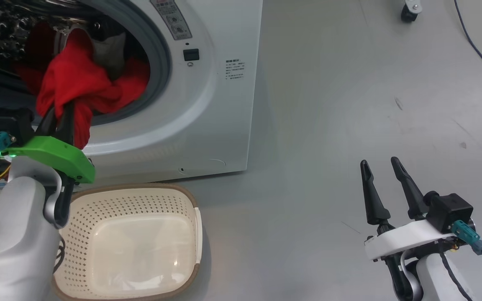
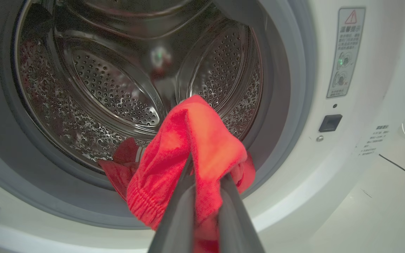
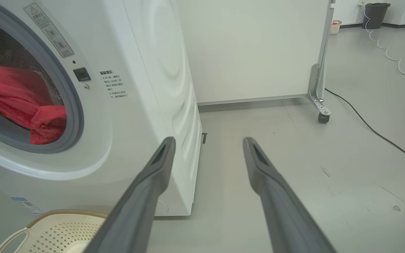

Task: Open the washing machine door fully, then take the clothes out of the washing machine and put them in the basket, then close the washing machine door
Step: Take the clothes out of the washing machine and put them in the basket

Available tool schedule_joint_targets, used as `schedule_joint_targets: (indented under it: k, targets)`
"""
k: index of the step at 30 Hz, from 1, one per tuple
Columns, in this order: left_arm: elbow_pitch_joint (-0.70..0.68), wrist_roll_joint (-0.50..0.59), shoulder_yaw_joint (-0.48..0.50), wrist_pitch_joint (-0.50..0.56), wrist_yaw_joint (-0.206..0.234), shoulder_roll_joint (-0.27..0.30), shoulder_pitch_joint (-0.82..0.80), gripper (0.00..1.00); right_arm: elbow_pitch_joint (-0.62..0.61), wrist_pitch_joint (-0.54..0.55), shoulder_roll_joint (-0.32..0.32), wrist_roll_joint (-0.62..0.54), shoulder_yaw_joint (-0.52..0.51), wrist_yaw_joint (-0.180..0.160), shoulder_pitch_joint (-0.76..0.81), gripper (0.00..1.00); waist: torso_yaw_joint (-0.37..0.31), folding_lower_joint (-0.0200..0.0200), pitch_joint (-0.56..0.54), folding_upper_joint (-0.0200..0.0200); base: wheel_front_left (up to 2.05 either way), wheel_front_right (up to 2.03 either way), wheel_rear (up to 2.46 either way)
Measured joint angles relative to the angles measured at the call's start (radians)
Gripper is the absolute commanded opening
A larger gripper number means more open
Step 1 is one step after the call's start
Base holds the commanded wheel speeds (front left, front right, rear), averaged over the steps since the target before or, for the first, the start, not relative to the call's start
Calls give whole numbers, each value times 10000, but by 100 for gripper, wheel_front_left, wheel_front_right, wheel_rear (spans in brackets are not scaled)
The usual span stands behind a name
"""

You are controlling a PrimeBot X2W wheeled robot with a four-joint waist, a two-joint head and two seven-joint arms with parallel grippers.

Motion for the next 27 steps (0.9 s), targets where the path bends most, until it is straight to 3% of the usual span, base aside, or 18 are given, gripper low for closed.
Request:
schedule_joint_targets:
  k: [14, 27]
  targets:
    - [-1563, -295, -12, -359, -2, 153, 670, 0, -10, 0, -4, -2, -173, 77, 238, 100, 461, 0, -517, 0, 0, 0, 0]
    - [-3367, -291, 700, -389, -2, 353, 1034, 0, -13, 0, -4, -4, -219, 90, 394, 100, 602, 0, -673, 0, 0, 0, 0]
